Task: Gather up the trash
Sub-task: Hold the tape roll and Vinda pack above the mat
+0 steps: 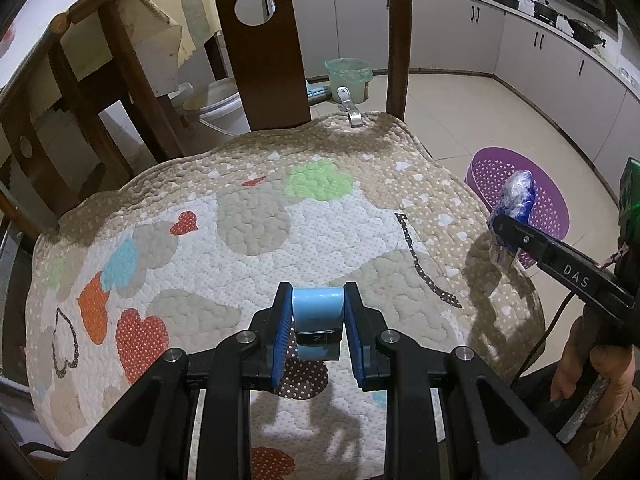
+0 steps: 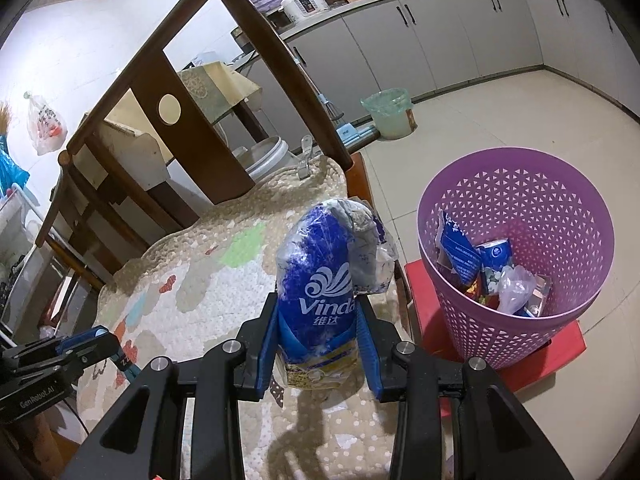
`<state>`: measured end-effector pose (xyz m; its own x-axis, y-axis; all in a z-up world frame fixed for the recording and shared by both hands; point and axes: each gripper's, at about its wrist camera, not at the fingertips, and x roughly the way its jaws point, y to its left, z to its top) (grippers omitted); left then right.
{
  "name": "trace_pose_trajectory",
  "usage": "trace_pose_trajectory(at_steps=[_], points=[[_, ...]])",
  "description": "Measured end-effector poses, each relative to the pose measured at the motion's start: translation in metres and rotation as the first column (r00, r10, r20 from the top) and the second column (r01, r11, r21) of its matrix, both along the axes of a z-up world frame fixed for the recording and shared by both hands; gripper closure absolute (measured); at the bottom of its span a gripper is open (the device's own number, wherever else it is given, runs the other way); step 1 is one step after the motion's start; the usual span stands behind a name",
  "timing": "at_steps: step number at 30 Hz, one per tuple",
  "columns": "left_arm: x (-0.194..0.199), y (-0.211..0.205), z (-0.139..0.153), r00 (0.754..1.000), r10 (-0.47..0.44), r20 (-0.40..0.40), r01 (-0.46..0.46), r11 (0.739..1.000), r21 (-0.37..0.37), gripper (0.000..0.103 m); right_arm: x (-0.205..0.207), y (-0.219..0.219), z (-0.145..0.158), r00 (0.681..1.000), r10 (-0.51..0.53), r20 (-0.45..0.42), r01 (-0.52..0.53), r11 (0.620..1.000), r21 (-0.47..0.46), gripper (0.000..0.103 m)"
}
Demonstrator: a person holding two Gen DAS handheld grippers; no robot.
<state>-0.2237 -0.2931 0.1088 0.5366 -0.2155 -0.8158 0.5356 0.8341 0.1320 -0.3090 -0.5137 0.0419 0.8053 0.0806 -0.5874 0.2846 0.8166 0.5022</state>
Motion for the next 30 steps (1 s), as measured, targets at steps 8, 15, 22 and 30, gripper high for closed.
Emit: trace_pose_trajectory(at_steps=[8,15,22,30], points=[[0.001,-0.003,-0.005,1.000,0.005,0.010,-0.006,1.000,0.030,0.079,-0.001,-0.001,0.000,1.000,-0.005,-0.004,0.005,1.000,0.002,0.064],[0.000,-0.004,-0.007,1.000,0.004,0.011,-0.004,0.999,0.041,0.079,-0.002,-0.003,-0.001,1.000,-0.009,-0.004,0.009,1.000,0.006,0.064],[0.000,-0.006,-0.013,1.000,0.002,0.001,-0.002,0.999,0.049,0.079,-0.002,-0.004,-0.001,1.000,-0.009,-0.008,0.009,1.000,0.009,0.064],[0.001,-0.008,-0.017,1.000,0.002,-0.007,-0.001,0.998,0.056,0.079,-0.003,-0.003,-0.002,1.000,-0.013,-0.011,0.013,1.000,0.013,0.063]])
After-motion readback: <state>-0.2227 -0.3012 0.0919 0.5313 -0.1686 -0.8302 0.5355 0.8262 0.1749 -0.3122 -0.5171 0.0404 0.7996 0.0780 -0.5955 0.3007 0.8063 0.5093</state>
